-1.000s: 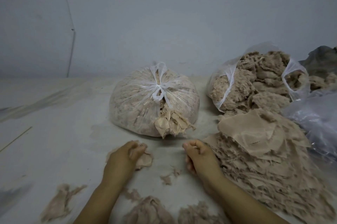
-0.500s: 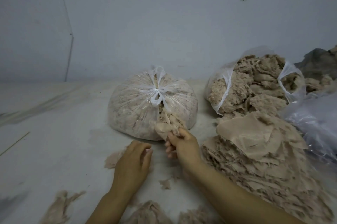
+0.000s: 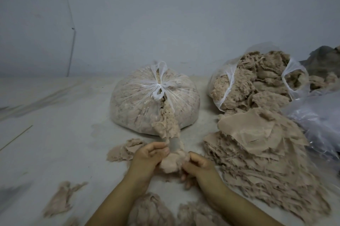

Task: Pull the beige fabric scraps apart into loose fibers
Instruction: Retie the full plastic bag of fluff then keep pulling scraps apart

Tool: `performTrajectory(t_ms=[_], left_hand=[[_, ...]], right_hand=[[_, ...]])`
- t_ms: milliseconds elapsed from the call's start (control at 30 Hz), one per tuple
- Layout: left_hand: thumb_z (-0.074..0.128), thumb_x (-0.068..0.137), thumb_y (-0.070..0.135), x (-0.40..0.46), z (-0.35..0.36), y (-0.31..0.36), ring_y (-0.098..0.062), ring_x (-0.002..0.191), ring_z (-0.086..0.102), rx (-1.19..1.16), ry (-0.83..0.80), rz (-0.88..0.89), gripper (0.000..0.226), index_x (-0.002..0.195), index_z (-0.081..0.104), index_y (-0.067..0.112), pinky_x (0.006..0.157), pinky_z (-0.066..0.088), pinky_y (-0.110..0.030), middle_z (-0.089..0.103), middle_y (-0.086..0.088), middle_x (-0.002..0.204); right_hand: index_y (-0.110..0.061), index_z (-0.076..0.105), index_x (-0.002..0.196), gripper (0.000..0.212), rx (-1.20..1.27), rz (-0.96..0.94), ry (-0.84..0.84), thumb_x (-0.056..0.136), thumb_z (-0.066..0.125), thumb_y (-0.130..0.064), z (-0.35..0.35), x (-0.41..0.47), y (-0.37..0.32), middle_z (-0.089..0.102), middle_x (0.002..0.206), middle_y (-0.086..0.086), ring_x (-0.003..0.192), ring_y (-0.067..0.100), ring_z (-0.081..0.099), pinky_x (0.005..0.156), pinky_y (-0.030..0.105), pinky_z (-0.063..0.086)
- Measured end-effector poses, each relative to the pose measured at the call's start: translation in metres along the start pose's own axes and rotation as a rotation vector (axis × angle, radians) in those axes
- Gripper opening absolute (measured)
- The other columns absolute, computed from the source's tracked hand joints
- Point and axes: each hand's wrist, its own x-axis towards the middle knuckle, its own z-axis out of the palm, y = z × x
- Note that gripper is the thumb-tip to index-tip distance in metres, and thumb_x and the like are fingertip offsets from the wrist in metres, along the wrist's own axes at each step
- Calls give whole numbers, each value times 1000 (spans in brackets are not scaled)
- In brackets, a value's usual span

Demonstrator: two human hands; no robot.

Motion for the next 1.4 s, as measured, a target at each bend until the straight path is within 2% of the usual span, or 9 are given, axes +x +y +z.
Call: performTrajectory(t_ms=[133,233,433,567,767,867,1000,1133,1400], left_hand=[[70,72,27,-2,-2,2,-15,68,66,1,-139,-57,29,94,70,9,54,53,-22,72,-9,82],[75,63,25,-4,-1,-2,-12,60,61,83,-213,-140,31,91,72,10,49,48,-21,69,-8,74],[63,88,9,-6,2,-1,-16,63,59,244,-236,-48,19,72,71,16,56,51,-25,65,-8,71],[50,95,4,-8,6,2,-18,63,63,161,-176,-93,23,74,58,8,56,55,-30,65,-11,70],[55,92,11,-4,1,9,-17,57,62,-131,-129,-192,10,85,56,5,43,50,-26,63,-14,76],[71,75,22,-4,-1,6,-18,69,65,-16,-163,-179,34,103,63,5,53,53,-27,69,-11,87],[63,86,15,-6,0,0,-14,67,65,98,-120,-116,11,91,69,7,57,53,-23,70,-10,80],[66,83,19,-12,4,-1,-13,60,61,240,-215,12,13,75,74,12,53,48,-21,69,-8,69],[53,92,12,-6,-2,8,-18,59,65,-38,-51,-167,20,86,70,3,52,54,-28,70,-11,74]], right_hand=[[-5,66,87,12,164,57,-20,92,56,-8,-4,4,0,64,73,11,60,16,60,48,25,51],[-6,65,85,14,152,52,-40,93,53,-7,-4,5,2,68,76,12,62,14,61,52,26,51],[-8,60,97,30,207,55,-1,80,69,-30,-3,8,0,67,80,15,70,22,64,55,32,54],[-4,60,87,3,152,18,136,88,62,-5,-3,13,0,64,59,9,48,14,58,45,23,49],[-5,59,85,9,179,-7,162,91,56,1,-7,12,-2,63,59,10,44,13,55,44,24,50],[-6,59,86,10,150,-10,77,91,56,2,-3,11,0,63,60,9,46,13,55,47,23,50],[-6,59,92,1,173,49,18,91,59,-5,-2,9,0,64,64,8,56,15,60,50,25,51],[-9,59,103,36,230,95,-5,75,74,-26,0,11,-4,67,77,7,65,19,64,51,27,52],[-3,61,85,11,211,70,241,86,60,8,-8,13,-3,61,55,3,48,10,55,48,20,50]])
